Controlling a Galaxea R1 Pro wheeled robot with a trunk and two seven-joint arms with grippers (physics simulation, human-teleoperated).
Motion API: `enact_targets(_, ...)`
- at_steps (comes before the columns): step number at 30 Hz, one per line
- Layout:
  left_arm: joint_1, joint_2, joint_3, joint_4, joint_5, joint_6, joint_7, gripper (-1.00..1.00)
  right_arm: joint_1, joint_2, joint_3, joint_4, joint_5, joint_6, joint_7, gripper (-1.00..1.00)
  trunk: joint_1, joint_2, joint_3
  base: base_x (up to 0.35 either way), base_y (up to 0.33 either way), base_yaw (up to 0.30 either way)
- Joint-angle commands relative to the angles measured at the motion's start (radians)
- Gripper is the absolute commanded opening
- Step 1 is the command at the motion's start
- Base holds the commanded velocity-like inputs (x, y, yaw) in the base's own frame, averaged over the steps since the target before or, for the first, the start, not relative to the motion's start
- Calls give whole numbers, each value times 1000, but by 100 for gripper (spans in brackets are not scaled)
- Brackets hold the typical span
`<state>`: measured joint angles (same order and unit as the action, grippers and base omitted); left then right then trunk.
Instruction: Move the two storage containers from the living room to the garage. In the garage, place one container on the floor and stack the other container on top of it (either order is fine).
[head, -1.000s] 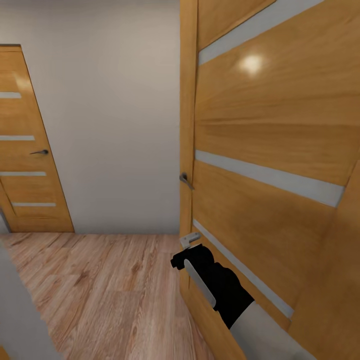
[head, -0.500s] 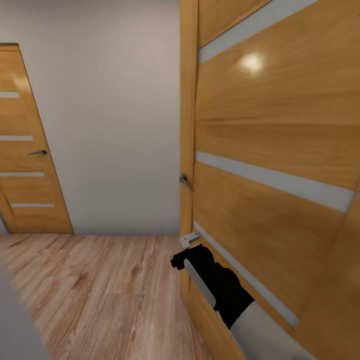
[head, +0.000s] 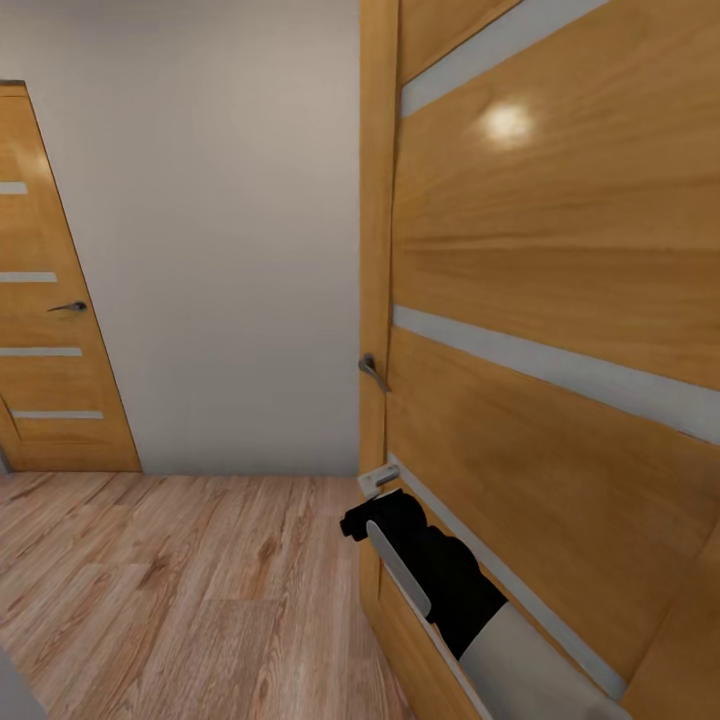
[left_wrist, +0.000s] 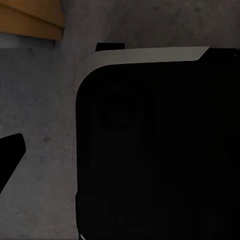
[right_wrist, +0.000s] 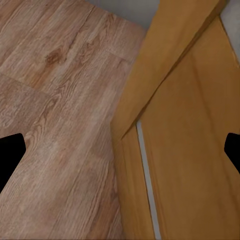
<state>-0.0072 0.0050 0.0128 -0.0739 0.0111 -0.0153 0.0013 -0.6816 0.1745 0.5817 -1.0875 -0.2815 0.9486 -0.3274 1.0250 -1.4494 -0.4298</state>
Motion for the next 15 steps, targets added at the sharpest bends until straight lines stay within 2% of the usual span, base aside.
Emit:
enact_targets(1,0,0,1,0,1,-2,0,100,-1,0,5,-1,-10,2,-10,100,0,-1,-1,6,0,0)
enact_targets(8,0,1,1,0,1,-2,0,100,-1,0,12,-1,-10,1,-10,100,0,-1,-1,17,0,0)
enact_targets(15,0,1,1,0,2,-2,0,100,-1,0,12,-1,-10,1,-10,100,0,-1,-1,209,0,0)
